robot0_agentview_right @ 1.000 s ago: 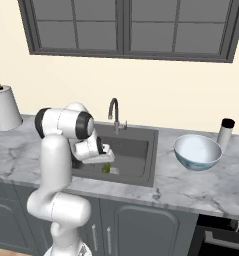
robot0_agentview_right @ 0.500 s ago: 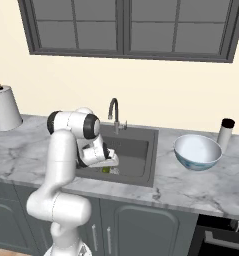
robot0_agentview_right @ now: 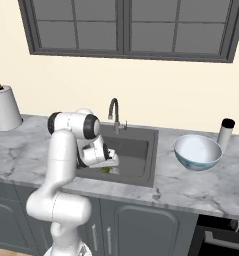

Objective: Pick the cucumber from the sink and place it in the bowl. Then pick the bowl and place it in the microwave. Then close the microwave door and press the start button.

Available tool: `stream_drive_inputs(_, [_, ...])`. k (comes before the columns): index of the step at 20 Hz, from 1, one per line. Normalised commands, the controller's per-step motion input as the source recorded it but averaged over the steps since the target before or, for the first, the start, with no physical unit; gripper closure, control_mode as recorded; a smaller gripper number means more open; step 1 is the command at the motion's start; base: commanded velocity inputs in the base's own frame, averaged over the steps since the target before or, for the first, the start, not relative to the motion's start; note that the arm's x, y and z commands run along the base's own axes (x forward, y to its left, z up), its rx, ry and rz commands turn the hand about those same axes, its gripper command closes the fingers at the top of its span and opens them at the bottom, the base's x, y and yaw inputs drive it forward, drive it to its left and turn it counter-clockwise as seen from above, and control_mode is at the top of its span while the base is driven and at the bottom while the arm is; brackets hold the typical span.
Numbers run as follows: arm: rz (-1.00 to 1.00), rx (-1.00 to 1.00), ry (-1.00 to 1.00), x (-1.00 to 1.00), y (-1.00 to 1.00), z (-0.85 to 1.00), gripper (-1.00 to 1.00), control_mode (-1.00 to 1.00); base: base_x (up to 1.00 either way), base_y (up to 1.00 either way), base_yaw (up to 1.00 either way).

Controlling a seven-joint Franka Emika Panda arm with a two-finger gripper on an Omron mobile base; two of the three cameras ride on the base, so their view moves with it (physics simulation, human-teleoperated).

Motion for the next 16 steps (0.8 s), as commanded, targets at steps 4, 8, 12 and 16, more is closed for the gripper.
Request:
stream_drive_inputs(4, [0.0,0.0,-0.09,-0.21,-0.03,0.11,1.0,-1.0,0.0,0.0,0.0])
stream_drive_inputs(8, [0.0,0.0,-0.19,-0.28,-0.02,0.89,1.0,-1.0,0.0,0.0,0.0])
stream_drive_inputs(12, [0.0,-0.03,-0.31,-0.24,0.01,1.0,1.0,-1.0,0.0,0.0,0.0])
stream_drive_inputs(16, [0.0,-0.01,-0.19,-0.19,0.09,1.0,1.0,-1.0,0.0,0.0,0.0])
